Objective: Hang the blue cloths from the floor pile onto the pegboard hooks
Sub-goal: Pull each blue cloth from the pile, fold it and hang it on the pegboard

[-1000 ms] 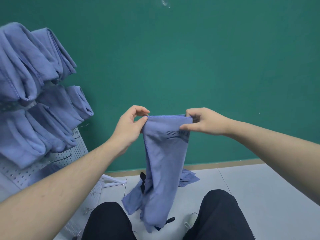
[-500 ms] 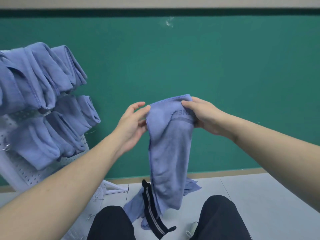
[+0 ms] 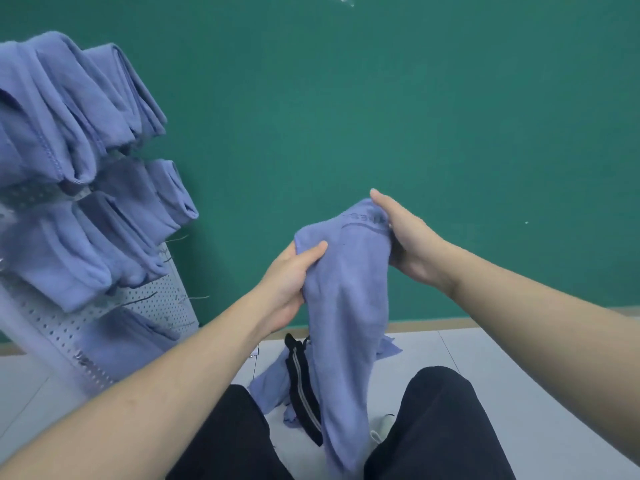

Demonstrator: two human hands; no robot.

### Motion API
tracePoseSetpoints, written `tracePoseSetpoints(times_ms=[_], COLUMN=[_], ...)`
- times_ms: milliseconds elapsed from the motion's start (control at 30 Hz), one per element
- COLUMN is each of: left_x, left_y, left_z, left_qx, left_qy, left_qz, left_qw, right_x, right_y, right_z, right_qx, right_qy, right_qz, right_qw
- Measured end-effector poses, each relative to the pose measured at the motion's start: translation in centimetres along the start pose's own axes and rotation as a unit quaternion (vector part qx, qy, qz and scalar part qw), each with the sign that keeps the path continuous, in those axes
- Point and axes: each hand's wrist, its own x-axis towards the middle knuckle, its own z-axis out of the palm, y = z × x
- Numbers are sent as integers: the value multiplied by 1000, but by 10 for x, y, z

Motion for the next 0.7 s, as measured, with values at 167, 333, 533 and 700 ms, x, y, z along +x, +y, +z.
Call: tracePoseSetpoints(times_ms=[167,333,533,700], left_x=[9,17,8,3], left_y=[-20,-39,-51,-69], left_z=[-11,-26,-34,-34], left_qx=[8,84,-21,-41], left_qy=[62,116,2,-13], left_qz=[-18,-46,-196,-148], left_qw=[998,989,980,988], right_x=[-24,-28,-7,10], right_y=[76,94,90,88], right_z=[1,10,15,9], right_qx=[-48,-73,-33,-19], right_qy=[-98,-60,-26,14], right_qz=[87,25,4,39], right_qw=[990,995,999,999])
